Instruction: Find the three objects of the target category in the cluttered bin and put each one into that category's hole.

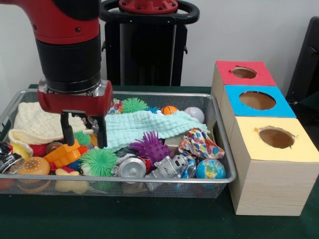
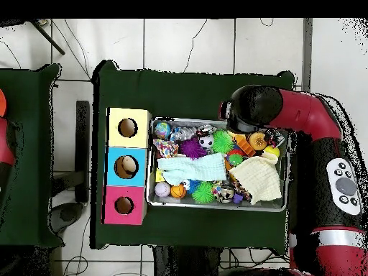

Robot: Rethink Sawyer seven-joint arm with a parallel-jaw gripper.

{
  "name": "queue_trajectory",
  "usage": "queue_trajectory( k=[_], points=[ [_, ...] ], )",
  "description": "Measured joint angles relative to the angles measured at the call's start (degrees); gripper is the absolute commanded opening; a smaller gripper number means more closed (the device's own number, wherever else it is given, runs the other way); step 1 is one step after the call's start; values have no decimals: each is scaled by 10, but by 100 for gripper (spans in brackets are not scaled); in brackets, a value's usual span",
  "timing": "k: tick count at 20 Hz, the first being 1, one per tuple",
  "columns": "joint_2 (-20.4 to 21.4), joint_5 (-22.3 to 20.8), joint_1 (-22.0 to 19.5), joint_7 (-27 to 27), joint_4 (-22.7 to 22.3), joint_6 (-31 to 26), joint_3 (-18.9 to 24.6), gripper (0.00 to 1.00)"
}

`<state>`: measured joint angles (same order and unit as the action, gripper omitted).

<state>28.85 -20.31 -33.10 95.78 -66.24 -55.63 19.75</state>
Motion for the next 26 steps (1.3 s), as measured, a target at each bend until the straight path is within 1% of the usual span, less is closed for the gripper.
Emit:
queue_trajectory(
  k=[16, 22, 26],
  points=[
    [-43, 0, 0, 0, 45, 46, -1, 100],
    [-55, 0, 1, 0, 53, 49, -4, 100],
    [-64, -14, 4, 0, 64, 49, -7, 100]
  ],
)
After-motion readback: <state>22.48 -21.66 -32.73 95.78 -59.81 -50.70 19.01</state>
